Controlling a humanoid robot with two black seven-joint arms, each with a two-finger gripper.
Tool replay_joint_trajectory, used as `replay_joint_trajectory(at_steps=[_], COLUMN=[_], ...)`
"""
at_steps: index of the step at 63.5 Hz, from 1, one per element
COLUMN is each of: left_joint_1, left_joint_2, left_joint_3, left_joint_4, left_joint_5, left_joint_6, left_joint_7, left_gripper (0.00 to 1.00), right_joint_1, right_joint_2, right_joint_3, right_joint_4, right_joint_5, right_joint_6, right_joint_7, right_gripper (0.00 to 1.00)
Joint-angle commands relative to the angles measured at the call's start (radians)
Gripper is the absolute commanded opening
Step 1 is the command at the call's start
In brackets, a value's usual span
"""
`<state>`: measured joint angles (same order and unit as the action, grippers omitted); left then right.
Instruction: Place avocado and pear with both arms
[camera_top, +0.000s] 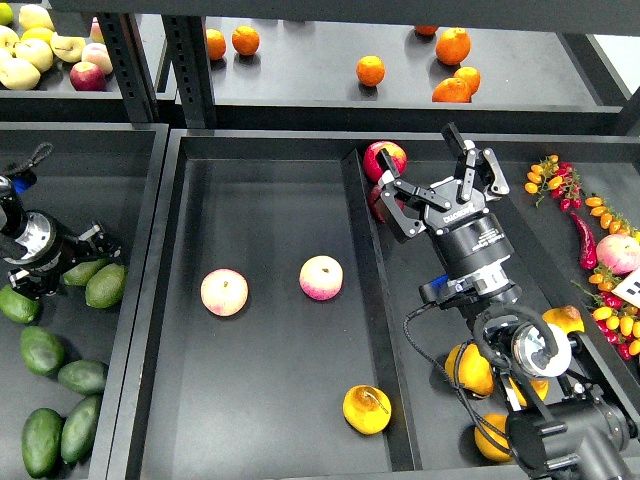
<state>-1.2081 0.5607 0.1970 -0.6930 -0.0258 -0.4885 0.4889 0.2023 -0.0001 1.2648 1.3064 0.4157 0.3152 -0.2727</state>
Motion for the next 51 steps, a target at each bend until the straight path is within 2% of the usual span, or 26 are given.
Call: replay_joint_trajectory(at_steps=[1, 17, 27, 37, 38, 40, 51], left_joint_1=[0.012, 0.100, 0.215, 0.398, 0.482, 0.528, 0.720], left_joint_2=[0.027, 0.077, 0.090, 0.070, 0.050, 0.041, -0.038], left_joint_3=[-0.079, -0.355, -0.560, -0.814, -0.925, -0.987, -1.231], left_joint_4=[-0.008, -0.054, -0.083, -0.123, -0.143, -0.151, -0.191], left_joint_5=[-0.066, -0.204, -0.252, -0.258, -0.258, -0.258, -0.259], left_joint_6=[0.000, 0.000, 0.000, 0.000, 0.000, 0.000, 0.000], left_joint_7=[0.000, 0.000, 0.000, 0.000, 0.000, 0.000, 0.000], left_gripper=[0.97, 0.97, 0.98, 0.98, 0.98, 0.98, 0.98], right_joint_1=[-0.014, -0.026, -0.038, -0.057, -0.061, -0.063, -0.099], right_joint_2=[0.000, 0.000, 0.000, -0.123, -0.156, -0.173, -0.259], right_joint_3=[-0.022, -0.025, -0.071, -0.117, -0.133, -0.140, -0.173], right_joint_4=[0.001, 0.001, 0.002, 0.002, 0.002, 0.002, 0.004], right_joint_5=[0.000, -0.005, -0.006, -0.006, -0.006, -0.006, -0.005], right_joint_6=[-0.002, 0.004, 0.005, 0.007, 0.007, 0.007, 0.007], right_joint_7=[-0.008, -0.010, -0.034, -0.051, -0.065, -0.072, -0.115], right_gripper=[1.00, 1.00, 1.00, 1.00, 1.00, 1.00, 1.00])
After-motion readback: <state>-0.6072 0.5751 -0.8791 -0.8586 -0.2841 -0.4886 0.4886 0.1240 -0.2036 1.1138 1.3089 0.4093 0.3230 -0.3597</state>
